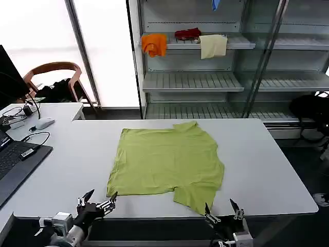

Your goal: Fold and organize the clothes.

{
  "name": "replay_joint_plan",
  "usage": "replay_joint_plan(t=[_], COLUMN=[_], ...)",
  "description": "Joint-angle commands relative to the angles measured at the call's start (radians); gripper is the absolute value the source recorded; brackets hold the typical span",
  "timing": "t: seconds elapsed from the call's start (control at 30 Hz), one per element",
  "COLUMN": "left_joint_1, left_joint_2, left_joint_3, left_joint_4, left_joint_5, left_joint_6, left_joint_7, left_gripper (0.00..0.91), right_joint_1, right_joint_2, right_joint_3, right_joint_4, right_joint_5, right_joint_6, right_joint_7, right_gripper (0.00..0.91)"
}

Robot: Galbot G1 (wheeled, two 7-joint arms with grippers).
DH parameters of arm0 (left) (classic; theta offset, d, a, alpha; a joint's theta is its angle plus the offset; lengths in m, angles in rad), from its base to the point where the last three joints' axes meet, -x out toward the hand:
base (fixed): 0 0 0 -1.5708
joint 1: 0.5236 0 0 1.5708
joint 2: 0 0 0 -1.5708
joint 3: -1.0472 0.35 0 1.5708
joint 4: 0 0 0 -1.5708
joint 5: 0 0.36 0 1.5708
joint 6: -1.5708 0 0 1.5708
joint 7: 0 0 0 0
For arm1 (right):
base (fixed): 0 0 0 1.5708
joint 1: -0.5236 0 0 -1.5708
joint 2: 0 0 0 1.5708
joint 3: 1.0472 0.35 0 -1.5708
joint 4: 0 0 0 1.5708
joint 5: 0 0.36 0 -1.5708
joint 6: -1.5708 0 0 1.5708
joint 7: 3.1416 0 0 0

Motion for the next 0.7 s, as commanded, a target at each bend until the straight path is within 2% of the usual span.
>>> replay_joint_plan(t=[0.03,0.07,0.1,0.17,0.23,0.27,0.3,0.33,0.37,0.4,0.43,0.47,0.5,0.53,0.6,0.7], left_joint_1=[-0.061,-0.063,-0.065,-0.069,-0.070,-0.070,-0.069,-0.068,-0.066,-0.066,-0.065,-0.064,-0.065,-0.065,-0.066,-0.066], left_joint_2=[-0.013,-0.013,-0.014,-0.014,-0.015,-0.016,-0.017,-0.019,-0.020,-0.020,-0.021,-0.022,-0.023,-0.023,-0.023,-0.023], left_joint_3=[0.035,0.039,0.040,0.044,0.047,0.049,0.050,0.053,0.055,0.056,0.059,0.062,0.063,0.064,0.068,0.075], left_joint_4=[0.098,0.102,0.104,0.112,0.117,0.118,0.118,0.117,0.116,0.116,0.118,0.122,0.126,0.128,0.132,0.129], left_joint_5=[-0.003,0.001,0.002,0.005,0.006,0.006,0.006,0.006,0.007,0.008,0.010,0.011,0.013,0.014,0.015,0.021], left_joint_6=[0.016,0.014,0.013,0.009,0.006,0.004,0.002,0.001,0.000,-0.001,-0.003,-0.006,-0.008,-0.010,-0.019,-0.022], left_joint_7=[0.014,0.015,0.016,0.017,0.017,0.018,0.018,0.018,0.018,0.019,0.021,0.021,0.021,0.022,0.023,0.032], left_gripper=[0.907,0.907,0.816,0.776,0.756,0.715,0.645,0.645,0.474,0.383,0.232,0.161,0.040,0.020,0.010,0.010], right_joint_1=[0.037,0.040,0.044,0.051,0.055,0.059,0.060,0.061,0.061,0.061,0.061,0.062,0.064,0.065,0.068,0.070], right_joint_2=[0.018,0.020,0.021,0.024,0.027,0.029,0.030,0.031,0.032,0.033,0.033,0.033,0.033,0.034,0.034,0.034], right_joint_3=[-0.039,-0.041,-0.045,-0.050,-0.053,-0.057,-0.058,-0.060,-0.062,-0.064,-0.066,-0.068,-0.069,-0.070,-0.072,-0.076], right_joint_4=[-0.028,-0.032,-0.035,-0.043,-0.051,-0.059,-0.061,-0.067,-0.072,-0.074,-0.077,-0.079,-0.080,-0.081,-0.082,-0.084], right_joint_5=[0.002,0.001,0.002,0.003,0.003,0.003,0.003,0.003,0.003,0.003,0.002,0.002,0.003,0.003,0.003,0.002], right_joint_6=[-0.028,-0.028,-0.028,-0.029,-0.029,-0.028,-0.027,-0.026,-0.025,-0.025,-0.023,-0.022,-0.021,-0.021,-0.020,-0.018], right_joint_7=[0.005,0.006,0.008,0.008,0.009,0.008,0.008,0.007,0.005,0.005,0.005,0.003,0.003,0.002,0.002,0.002], right_gripper=[0.907,0.877,0.776,0.554,0.464,0.373,0.322,0.302,0.232,0.212,0.151,0.131,0.101,0.091,0.000,0.000])
